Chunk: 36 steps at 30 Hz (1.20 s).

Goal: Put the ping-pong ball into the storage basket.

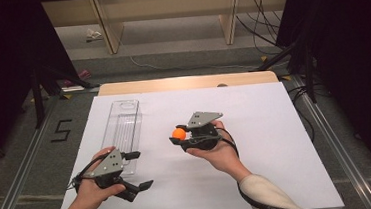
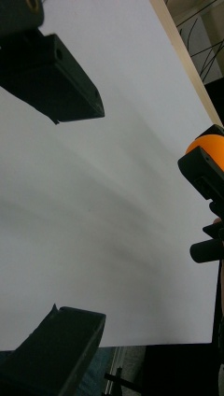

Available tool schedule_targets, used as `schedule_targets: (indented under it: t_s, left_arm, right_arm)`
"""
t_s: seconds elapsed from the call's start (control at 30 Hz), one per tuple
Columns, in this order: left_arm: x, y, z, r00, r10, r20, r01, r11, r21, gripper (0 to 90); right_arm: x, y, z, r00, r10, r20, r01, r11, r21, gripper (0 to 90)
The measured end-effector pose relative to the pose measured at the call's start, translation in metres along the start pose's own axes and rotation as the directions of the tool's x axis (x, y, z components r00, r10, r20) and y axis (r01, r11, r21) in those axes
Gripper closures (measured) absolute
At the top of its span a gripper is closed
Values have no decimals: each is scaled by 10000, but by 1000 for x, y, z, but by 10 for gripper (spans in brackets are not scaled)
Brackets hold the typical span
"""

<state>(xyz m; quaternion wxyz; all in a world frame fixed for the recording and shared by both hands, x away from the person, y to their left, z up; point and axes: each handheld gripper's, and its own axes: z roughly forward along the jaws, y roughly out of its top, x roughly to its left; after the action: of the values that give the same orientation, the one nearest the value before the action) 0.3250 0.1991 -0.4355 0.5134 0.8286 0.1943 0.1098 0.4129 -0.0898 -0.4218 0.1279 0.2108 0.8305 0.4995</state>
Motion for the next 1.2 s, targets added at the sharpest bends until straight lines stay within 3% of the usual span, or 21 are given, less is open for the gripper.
schedule_targets:
  t_s: [1.2]
  left_arm:
    - [0,0,0,10000,22,42,-22,10000,16,31]
  right_arm:
    - [-1,9,7,10000,43,8,-43,9998,-200,517]
